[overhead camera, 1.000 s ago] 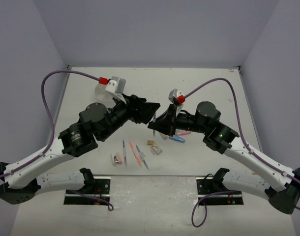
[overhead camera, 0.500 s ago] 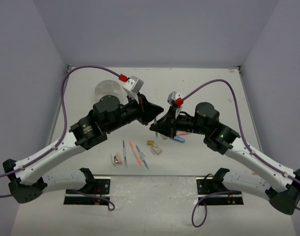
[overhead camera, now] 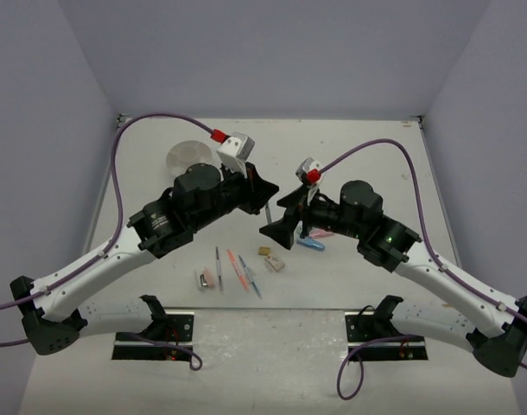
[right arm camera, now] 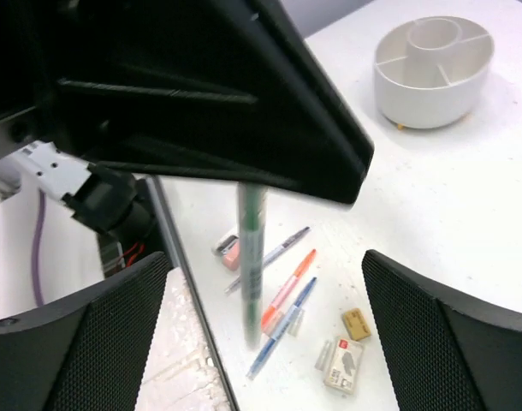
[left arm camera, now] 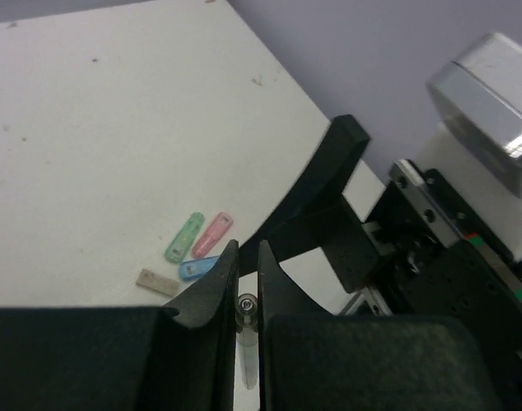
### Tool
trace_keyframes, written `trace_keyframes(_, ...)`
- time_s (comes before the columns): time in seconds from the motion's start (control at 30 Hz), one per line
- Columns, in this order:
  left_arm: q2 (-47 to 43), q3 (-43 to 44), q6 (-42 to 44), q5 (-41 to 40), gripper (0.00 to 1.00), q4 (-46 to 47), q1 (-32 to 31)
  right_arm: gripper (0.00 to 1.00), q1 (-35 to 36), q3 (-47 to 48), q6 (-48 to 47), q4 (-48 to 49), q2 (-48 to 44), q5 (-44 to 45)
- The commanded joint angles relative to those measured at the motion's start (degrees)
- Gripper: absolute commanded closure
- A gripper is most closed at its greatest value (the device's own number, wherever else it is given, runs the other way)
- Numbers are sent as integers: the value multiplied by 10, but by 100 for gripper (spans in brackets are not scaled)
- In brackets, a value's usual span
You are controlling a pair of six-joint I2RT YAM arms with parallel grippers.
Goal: Sort the stationery into containers
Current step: Place the pen in the storage box.
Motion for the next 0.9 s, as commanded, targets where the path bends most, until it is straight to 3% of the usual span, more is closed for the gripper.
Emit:
trace_keyframes(0.0, 56, 52, -4, -149, 100, -68, 65, 1, -3, 4, 5, -32, -28, 122)
trace_keyframes(0.2, 112, 63, -22, -330, 100, -9, 157, 1, -3, -30, 6, -80, -105, 218)
trace_keyframes(0.37, 187, 103, -7, -421, 100, 71, 272, 1, -3, -52, 18, -80, -139, 214)
trace_keyframes(0.67, 259, 103, 103, -381, 100, 284, 374, 1, -4, -67, 16, -73, -139, 171)
trace_keyframes(0.87, 340, 119, 117, -337, 100, 309, 402, 1, -3, -60, 11, -69, -136, 159)
